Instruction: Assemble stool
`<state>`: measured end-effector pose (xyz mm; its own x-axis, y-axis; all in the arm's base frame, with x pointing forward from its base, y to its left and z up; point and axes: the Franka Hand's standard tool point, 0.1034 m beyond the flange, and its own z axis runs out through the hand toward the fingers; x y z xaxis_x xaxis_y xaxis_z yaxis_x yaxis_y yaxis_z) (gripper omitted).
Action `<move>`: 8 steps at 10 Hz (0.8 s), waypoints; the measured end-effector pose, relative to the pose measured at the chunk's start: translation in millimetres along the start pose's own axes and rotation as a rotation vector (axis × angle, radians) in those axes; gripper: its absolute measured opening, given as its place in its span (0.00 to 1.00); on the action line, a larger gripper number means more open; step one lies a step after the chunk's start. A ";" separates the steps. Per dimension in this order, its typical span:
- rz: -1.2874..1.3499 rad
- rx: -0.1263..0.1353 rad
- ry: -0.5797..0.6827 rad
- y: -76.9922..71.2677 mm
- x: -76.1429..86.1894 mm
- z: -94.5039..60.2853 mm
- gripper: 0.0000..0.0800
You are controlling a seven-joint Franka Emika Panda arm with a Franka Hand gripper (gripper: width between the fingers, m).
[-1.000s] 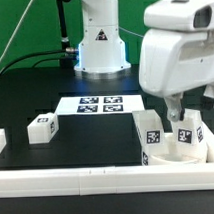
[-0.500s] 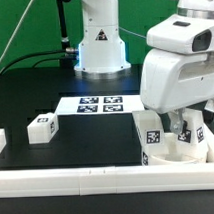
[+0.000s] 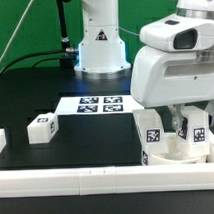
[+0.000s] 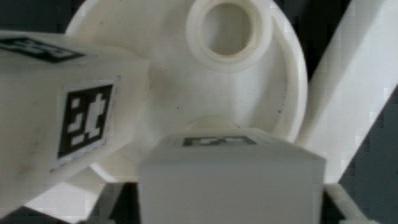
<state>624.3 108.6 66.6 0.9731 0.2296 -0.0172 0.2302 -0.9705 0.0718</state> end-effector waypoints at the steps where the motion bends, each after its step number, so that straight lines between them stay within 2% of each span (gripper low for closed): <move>1: 0.139 -0.002 0.035 0.2 6.0 0.1 0.42; 3: 0.414 0.002 0.044 4.3 9.8 0.0 0.42; 5: 0.798 0.044 0.037 3.1 12.6 0.7 0.42; 6: 1.013 0.077 0.027 1.5 15.0 0.7 0.42; 8: 1.149 0.096 0.022 2.5 15.3 0.7 0.42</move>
Offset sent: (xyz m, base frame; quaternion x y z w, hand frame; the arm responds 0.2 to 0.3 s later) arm 0.0170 -0.0064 -0.0004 0.0235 0.0006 0.3916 0.9198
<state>639.8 109.7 65.9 0.6089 -0.7928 0.0265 -0.7917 -0.6095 -0.0421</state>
